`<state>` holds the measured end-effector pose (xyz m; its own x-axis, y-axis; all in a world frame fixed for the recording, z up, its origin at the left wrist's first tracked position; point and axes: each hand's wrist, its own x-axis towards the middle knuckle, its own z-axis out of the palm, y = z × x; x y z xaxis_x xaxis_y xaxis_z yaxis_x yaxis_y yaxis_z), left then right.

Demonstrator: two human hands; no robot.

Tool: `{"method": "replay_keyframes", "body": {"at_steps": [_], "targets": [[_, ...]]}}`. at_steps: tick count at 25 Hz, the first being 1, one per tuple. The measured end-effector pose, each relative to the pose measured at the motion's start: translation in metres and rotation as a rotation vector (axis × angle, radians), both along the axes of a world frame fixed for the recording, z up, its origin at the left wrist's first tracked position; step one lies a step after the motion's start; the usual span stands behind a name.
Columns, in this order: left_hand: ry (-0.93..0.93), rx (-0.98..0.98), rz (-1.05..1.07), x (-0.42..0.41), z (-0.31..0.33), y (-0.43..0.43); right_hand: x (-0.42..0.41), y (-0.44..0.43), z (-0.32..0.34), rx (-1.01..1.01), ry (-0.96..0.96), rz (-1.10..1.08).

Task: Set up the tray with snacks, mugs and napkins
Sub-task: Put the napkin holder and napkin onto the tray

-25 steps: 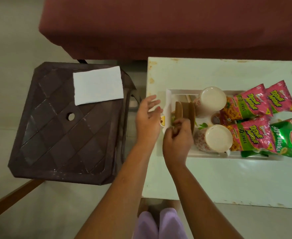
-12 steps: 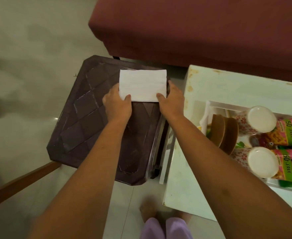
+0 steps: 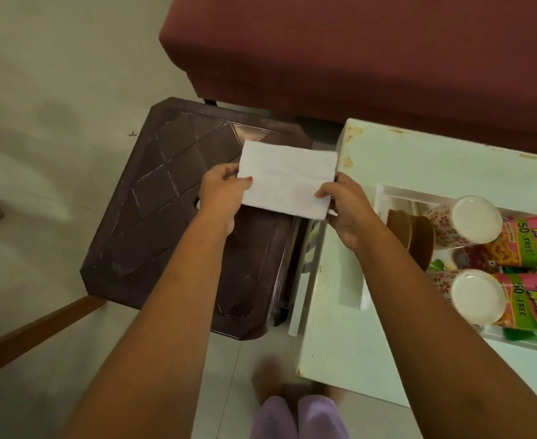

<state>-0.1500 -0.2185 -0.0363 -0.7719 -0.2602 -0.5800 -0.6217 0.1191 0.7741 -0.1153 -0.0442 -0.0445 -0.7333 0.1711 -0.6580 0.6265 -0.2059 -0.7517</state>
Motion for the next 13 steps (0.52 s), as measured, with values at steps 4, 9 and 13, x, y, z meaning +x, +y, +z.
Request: {"method": "replay_keyframes", "body": {"at_steps": [4, 9, 13], "targets": [[0.046, 0.228, -0.057, 0.013, 0.012, 0.024, 0.029, 0.032, 0.009, -0.209, -0.018, 0.015], [0.079, 0.549, 0.136, 0.04, 0.022, 0.077, 0.062, 0.056, 0.013, -0.065, 0.068, -0.16], [-0.04, 0.467, -0.1, 0.088, 0.017, 0.141, 0.108, 0.071, 0.007, -0.011, 0.122, -0.474]]}}
